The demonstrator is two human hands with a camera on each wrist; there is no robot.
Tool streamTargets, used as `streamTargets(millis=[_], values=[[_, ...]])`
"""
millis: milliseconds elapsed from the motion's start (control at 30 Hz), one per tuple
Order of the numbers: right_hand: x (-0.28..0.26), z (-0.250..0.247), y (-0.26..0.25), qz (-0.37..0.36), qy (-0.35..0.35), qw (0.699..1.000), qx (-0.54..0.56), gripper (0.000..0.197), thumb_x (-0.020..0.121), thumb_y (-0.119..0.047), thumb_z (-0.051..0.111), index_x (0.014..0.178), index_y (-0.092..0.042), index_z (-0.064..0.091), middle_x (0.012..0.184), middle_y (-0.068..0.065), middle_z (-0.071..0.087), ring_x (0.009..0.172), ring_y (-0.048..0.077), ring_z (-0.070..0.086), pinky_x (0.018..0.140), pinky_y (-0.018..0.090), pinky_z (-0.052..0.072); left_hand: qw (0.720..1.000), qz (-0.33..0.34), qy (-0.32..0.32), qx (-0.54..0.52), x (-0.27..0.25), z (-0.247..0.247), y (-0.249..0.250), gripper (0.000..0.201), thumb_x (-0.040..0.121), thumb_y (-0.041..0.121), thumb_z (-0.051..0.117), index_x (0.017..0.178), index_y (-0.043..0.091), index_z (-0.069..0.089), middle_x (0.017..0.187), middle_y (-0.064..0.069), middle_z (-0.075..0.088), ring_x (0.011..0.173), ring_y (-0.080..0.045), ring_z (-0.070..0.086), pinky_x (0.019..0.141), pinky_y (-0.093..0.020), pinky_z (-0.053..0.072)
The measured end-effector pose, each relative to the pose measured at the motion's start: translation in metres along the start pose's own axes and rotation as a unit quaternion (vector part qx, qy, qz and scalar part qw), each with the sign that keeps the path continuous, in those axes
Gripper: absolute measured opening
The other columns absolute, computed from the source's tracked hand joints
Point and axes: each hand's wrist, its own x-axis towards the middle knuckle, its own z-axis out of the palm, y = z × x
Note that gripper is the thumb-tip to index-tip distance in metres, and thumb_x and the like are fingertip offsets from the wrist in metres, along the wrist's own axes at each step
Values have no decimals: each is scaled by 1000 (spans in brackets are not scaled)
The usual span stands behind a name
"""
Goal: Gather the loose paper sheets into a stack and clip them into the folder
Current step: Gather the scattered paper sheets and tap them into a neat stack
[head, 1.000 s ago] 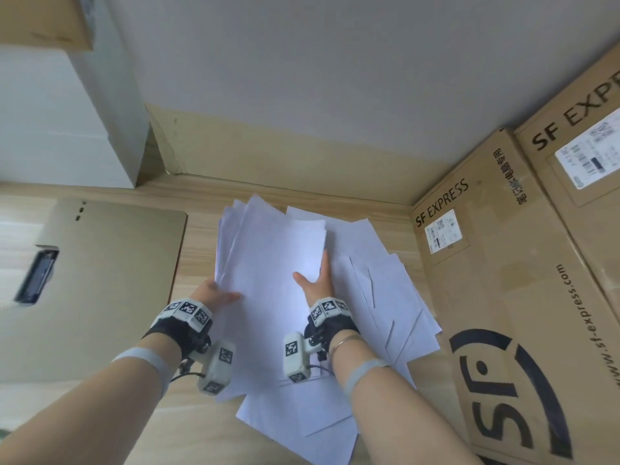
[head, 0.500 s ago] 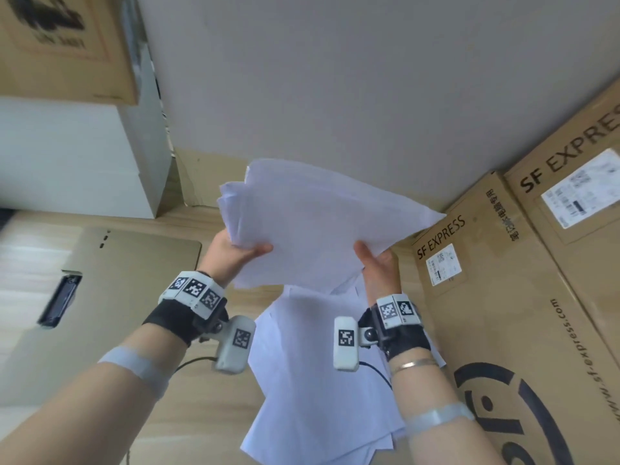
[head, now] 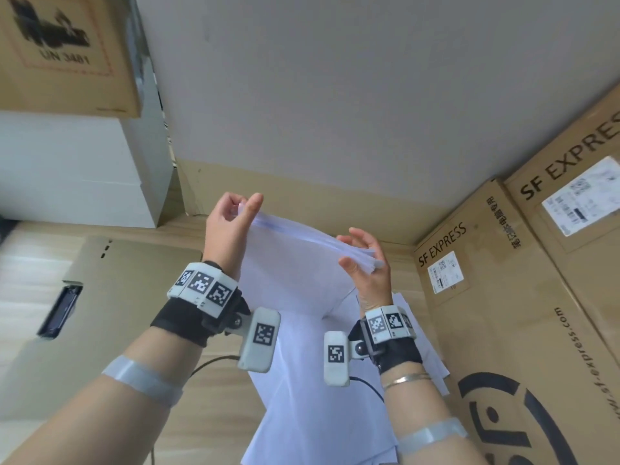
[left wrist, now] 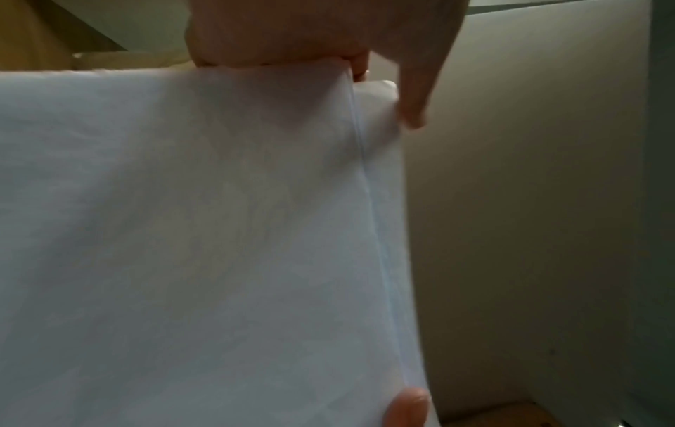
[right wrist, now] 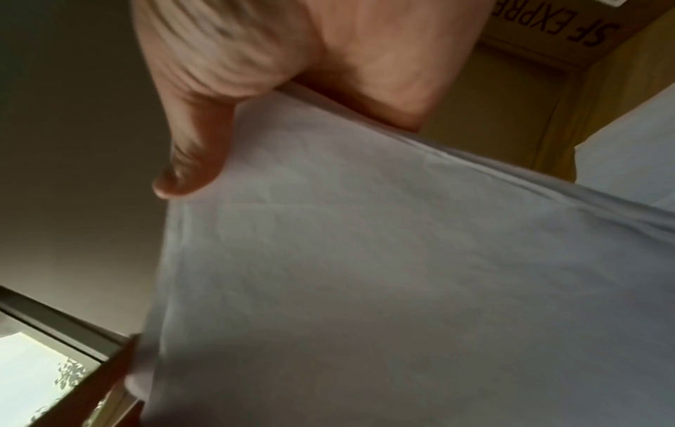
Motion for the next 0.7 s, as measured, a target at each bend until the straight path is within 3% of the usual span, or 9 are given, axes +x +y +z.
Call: streamTargets(millis=[100, 233, 300, 367, 400, 467, 533, 600, 700], values=[[0, 0, 3, -9, 16, 1000, 7, 52, 54, -48, 82, 99, -32, 60, 90, -14, 72, 94, 3, 62, 79, 17, 50, 999, 5, 35, 15, 6, 2, -6, 29, 86, 2, 49, 75, 27, 41, 76, 6, 46, 66, -1, 42, 58, -4, 34], [0, 0, 12, 35, 16, 999, -20, 41, 70, -8, 77, 97, -32, 60, 91, -15, 68, 95, 8, 60, 82, 18, 48, 998, 29, -21, 52, 2, -2, -9, 26, 90, 15, 52, 101, 38, 42, 85, 8, 49, 82, -4, 48, 79, -17, 36], [0, 0, 15, 82, 57, 994, -47, 28, 76, -3, 73, 83, -29, 63, 85, -11, 64, 83, 10, 59, 81, 23, 46, 996, 28, -66, 53, -1, -10, -14, 45, 81, 24, 62, 111, 48, 39, 92, 7, 52, 90, -3, 49, 88, -22, 38], [1, 0, 16, 123, 95, 986, -57, 20, 81, -10, 70, 67, -18, 60, 71, 0, 58, 71, 16, 52, 72, 27, 42, 993, 16, -97, 60, -3, -17, -23, 65, 70, 20, 73, 112, 56, 40, 106, 10, 54, 100, -6, 50, 96, -25, 40], [1, -1, 17, 127, 102, 985, -58, 22, 82, -12, 69, 64, -14, 58, 70, 3, 55, 69, 15, 49, 67, 25, 41, 992, -2, -103, 68, -3, -20, -29, 68, 67, 13, 77, 111, 53, 44, 108, 15, 56, 101, -7, 52, 95, -24, 42], [0, -4, 16, 121, 117, 985, -38, 22, 82, -12, 69, 62, -15, 59, 64, -4, 59, 61, 10, 53, 63, 20, 43, 990, -57, -106, 71, -3, -28, -39, 55, 61, 6, 79, 100, 37, 57, 90, 21, 68, 87, -6, 62, 83, -24, 49], [-2, -10, 19, 113, 119, 986, 5, 18, 77, -16, 73, 61, -19, 66, 57, -13, 66, 56, -1, 60, 67, 21, 48, 979, -118, -140, 87, -3, -37, -47, 47, 51, 13, 83, 90, 27, 62, 78, 17, 73, 79, -5, 67, 79, -29, 51], [-4, -15, 28, 115, 68, 990, 37, 13, 64, -31, 82, 70, -25, 73, 69, -16, 71, 67, -4, 64, 69, 17, 52, 960, -184, -184, 98, -5, -45, -55, 58, 37, 26, 83, 92, 22, 64, 90, 4, 73, 89, -15, 67, 90, -40, 52], [-11, -14, 55, 190, -45, 979, -56, 35, 70, -19, 80, 99, -35, 65, 105, -12, 67, 94, -2, 64, 75, 15, 53, 943, -230, -206, 124, -9, -53, -74, 70, 27, 35, 86, 92, 25, 64, 106, -11, 68, 108, -29, 60, 103, -48, 44]])
